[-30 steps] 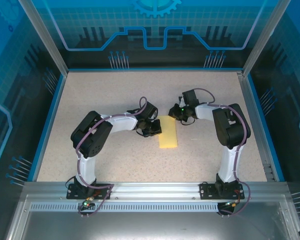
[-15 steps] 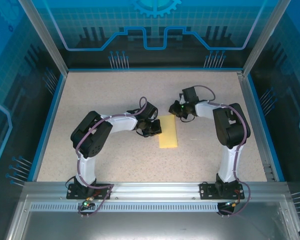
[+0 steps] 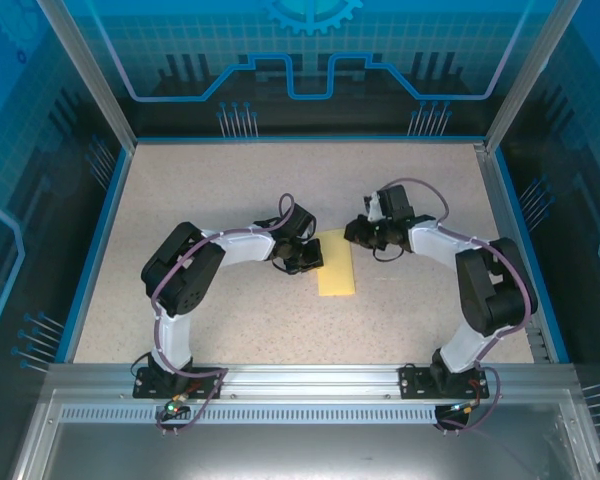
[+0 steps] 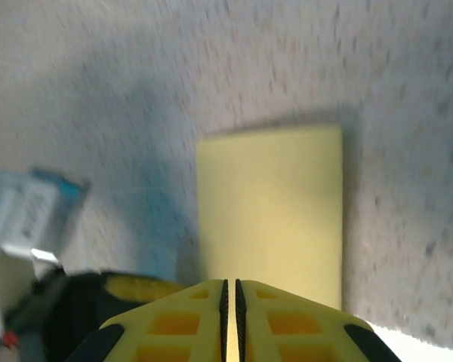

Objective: Fold a paper plane with a square sheet of paper (pick it up from the middle)
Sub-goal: Fold the square sheet of paper in half at the center of the table, then first fold in half a square sheet of paper at the center of the table.

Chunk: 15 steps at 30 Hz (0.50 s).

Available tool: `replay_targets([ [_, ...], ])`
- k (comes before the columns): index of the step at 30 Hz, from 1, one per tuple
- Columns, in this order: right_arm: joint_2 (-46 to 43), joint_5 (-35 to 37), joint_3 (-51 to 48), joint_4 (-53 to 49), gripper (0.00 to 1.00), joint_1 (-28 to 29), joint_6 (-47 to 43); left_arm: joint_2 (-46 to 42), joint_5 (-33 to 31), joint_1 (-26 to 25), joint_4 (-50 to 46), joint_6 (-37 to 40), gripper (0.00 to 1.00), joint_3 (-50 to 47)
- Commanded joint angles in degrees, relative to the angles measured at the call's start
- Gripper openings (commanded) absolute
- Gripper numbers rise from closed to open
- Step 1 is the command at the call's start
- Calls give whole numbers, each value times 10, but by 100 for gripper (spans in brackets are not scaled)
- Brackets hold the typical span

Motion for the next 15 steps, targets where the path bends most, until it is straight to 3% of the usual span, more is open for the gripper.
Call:
replay_targets([
  [1,0,-56,-17,-36,13,16,-39,15,-36,-9,-87,17,0,-26],
  [15,66,-46,-11,-56,10,-2,-80,11,-37,-8,-105,26,0,-7],
])
